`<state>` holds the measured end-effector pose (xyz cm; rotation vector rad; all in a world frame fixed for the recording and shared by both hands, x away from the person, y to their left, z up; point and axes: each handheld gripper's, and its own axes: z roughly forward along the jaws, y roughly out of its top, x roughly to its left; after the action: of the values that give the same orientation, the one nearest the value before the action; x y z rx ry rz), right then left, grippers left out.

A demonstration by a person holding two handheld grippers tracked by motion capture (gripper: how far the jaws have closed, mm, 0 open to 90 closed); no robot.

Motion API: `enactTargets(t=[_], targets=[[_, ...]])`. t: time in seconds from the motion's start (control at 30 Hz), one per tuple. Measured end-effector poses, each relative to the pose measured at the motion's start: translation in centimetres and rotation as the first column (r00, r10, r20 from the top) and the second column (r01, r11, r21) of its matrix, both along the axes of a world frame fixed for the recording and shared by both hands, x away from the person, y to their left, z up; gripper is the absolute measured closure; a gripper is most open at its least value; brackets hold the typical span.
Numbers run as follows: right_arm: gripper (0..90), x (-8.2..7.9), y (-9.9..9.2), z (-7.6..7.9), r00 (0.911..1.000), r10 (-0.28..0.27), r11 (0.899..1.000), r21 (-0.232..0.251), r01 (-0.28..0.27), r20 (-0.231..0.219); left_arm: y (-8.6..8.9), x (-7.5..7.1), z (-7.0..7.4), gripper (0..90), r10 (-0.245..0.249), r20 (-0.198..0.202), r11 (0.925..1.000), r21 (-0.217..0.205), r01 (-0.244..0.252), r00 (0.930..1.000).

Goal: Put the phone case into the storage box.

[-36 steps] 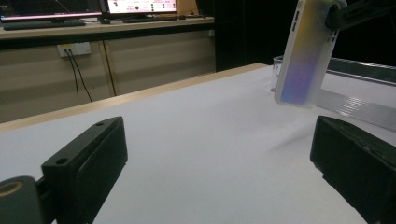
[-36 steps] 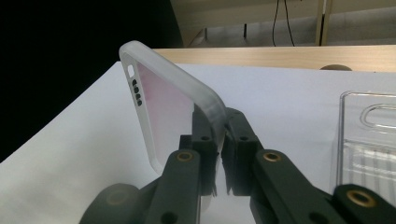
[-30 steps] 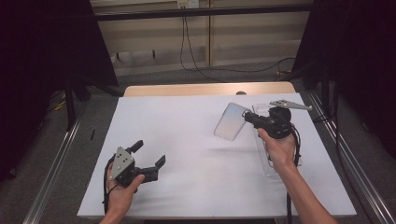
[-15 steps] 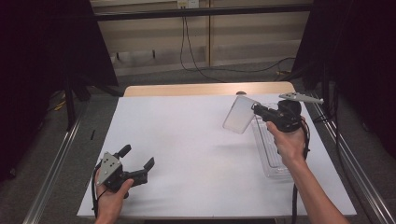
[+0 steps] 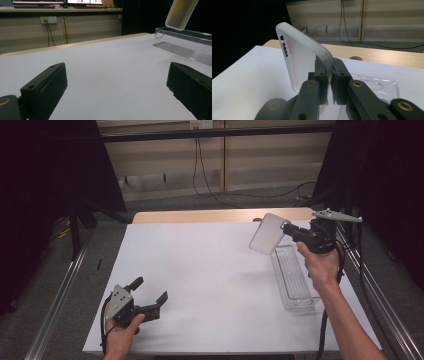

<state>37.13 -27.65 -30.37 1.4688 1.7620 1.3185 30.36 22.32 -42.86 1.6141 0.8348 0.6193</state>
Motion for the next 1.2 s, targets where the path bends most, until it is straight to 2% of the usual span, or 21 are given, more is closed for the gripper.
enactTargets(t=[0.2, 0.33, 0.43, 0.5, 0.57, 0.7, 0.8, 0.93, 1.2], targets=[[84.2, 0.3, -1.6, 0.2, 0.9995, -0.030, 0.999, -0.012, 0.030, 0.007, 0.3, 0.2, 0.0, 2.9, 0.016, -0.006, 0.9998, -0.014, -0.017, 0.9998], [84.2, 0.6, -2.7, 0.5, 0.9985, -0.055, 0.998, -0.025, 0.055, 0.003, 0.5, 0.4, -0.1, 2.9, 0.015, -0.035, 0.9992, -0.036, -0.016, 0.9993], [84.2, 0.7, -3.4, 0.7, 0.9973, -0.073, 0.997, -0.038, 0.074, 0.009, 0.4, 0.4, -0.2, 2.7, 0.015, -0.036, 0.9999, -0.006, -0.016, 0.9992], [84.2, 0.8, -3.8, 0.7, 0.9963, -0.085, 0.995, -0.047, 0.085, 0.011, 0.3, 0.4, -0.3, 2.6, 0.008, -0.051, 0.9997, -0.024, -0.010, 0.9987], [84.2, 0.9, -4.1, 0.8, 0.9956, -0.093, 0.994, -0.060, 0.094, 0.012, 0.3, 0.4, -0.2, 2.6, 0.015, -0.044, 0.9998, -0.015, -0.015, 0.9989], [84.2, 1.2, -4.5, 0.8, 0.9949, -0.098, 0.992, -0.083, 0.100, 0.021, 0.4, 0.5, -0.1, 3.1, 0.031, -0.035, 0.9995, -0.010, -0.031, 0.9989], [84.2, 1.5, -4.7, 0.6, 0.9949, -0.098, 0.989, -0.108, 0.100, 0.024, 0.6, 0.6, -0.2, 3.1, 0.032, -0.044, 0.9993, -0.019, -0.033, 0.9985], [84.2, 2.0, -5.0, 0.3, 0.9946, -0.101, 0.988, -0.117, 0.103, 0.021, 0.5, 0.6, -0.2, 3.1, 0.029, -0.041, 0.9994, -0.020, -0.030, 0.9987], [84.2, 2.7, -5.1, -0.9, 0.9959, -0.088, 0.980, -0.179, 0.091, 0.022, 0.4, 0.6, -0.2, 2.9, 0.028, -0.033, 0.9996, -0.003, -0.028, 0.9991]])
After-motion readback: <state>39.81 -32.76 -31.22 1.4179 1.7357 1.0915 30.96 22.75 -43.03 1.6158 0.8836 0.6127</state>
